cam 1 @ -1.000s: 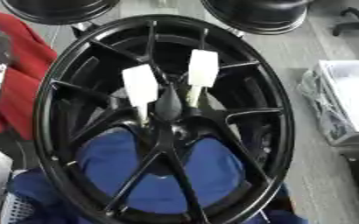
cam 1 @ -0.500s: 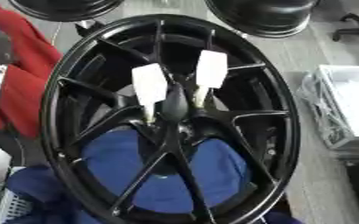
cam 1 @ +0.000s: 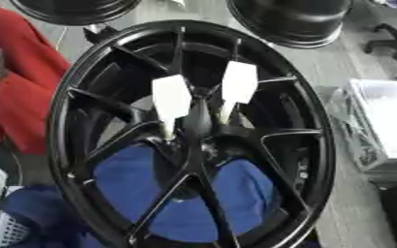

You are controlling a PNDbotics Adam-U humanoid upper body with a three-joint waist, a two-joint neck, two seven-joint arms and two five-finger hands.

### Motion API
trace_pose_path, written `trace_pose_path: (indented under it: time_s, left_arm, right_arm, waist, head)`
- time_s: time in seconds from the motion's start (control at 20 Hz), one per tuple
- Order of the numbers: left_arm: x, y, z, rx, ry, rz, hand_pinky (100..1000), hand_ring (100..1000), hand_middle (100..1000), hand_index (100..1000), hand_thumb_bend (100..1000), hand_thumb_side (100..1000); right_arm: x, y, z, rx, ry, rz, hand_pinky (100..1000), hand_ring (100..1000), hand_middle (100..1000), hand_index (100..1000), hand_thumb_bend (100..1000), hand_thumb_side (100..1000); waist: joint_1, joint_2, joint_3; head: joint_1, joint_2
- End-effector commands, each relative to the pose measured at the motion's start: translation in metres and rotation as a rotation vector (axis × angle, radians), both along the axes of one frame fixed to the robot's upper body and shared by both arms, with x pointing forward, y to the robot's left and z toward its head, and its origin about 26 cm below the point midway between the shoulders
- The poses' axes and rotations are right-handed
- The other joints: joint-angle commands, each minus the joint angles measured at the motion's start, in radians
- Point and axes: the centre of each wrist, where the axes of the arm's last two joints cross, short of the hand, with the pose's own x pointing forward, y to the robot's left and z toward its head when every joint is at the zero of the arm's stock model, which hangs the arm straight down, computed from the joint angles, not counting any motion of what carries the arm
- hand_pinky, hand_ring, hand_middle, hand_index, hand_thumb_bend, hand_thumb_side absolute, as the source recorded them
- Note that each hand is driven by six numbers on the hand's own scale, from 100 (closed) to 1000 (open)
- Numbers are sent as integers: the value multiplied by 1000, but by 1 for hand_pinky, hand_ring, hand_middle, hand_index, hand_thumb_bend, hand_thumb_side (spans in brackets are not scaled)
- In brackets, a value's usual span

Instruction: Pull the pin out of the wheel hub.

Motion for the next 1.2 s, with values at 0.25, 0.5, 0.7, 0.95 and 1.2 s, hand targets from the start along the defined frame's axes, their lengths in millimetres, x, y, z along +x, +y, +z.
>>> trace_pose_path:
  time_s: [0.25, 0.5, 0.7, 0.95, 1.2]
  left_arm:
    - [-3, 1, 8, 26, -25, -2, 593, 697, 588, 681, 552, 469]
    - [-4, 2, 6, 16, -14, 7, 592, 697, 586, 679, 550, 468]
    - [-5, 4, 3, 5, -4, 20, 592, 696, 586, 679, 551, 468]
    - [-7, 6, 1, 5, 7, 30, 591, 696, 585, 678, 551, 468]
    - [-7, 8, 0, 6, 9, 38, 590, 695, 584, 678, 550, 468]
  right_arm:
    - [1, 18, 24, -120, -15, -28, 843, 868, 781, 821, 100, 539]
    - [5, 34, 31, -141, 24, -49, 849, 883, 797, 830, 100, 597]
    - [9, 53, 33, -150, 94, -44, 850, 888, 802, 832, 100, 657]
    - [12, 68, 39, -168, 129, -29, 857, 903, 818, 846, 100, 655]
    - [12, 76, 43, -216, 151, -50, 874, 922, 831, 869, 100, 638]
  waist:
    - [-5, -22, 20]
    - [-10, -29, 26]
    - [-10, -40, 27]
    - [-13, -49, 28]
    - [-21, -49, 36]
  head:
    - [-19, -10]
    - [-25, -4]
    - [-26, 5]
    - [-22, 16]
    - [-26, 18]
